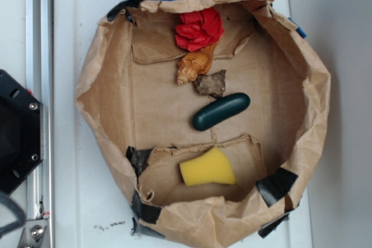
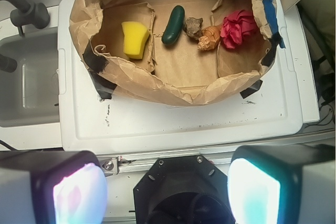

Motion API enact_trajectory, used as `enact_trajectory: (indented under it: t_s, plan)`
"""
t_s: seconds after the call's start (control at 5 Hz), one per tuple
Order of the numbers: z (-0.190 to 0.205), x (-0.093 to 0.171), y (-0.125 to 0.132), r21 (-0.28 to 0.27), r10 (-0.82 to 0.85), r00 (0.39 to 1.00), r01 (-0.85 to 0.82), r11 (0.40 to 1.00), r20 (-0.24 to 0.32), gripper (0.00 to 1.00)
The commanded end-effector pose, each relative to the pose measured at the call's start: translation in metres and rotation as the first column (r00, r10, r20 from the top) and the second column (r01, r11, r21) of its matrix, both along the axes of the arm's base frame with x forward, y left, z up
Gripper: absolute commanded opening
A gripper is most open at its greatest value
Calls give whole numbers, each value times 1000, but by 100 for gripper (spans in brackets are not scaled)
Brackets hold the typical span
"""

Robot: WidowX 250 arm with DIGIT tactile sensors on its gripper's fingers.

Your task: Grab the plastic pickle.

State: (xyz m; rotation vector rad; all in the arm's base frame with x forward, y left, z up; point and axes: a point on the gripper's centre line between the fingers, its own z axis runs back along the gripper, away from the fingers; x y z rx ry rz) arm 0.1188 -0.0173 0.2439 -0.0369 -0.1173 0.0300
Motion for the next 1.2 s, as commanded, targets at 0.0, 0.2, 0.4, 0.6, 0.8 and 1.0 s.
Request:
enact_trajectory:
  t_s: [0.0,0.2,0.4,0.6,0.8,1.0]
  plan:
    - [0,0,0,0,0,1000,0,1000,0,100]
    - [-4,38,-5,-15,61,998,-61,998,-4,100]
    - [-10,66,-4,-30,116,993,-115,993,19,100]
    - [-17,81,2,-42,220,974,-218,975,51,100]
    - [-28,104,13,-127,250,962,-235,964,115,100]
    - [-28,104,13,-127,250,962,-235,964,115,100]
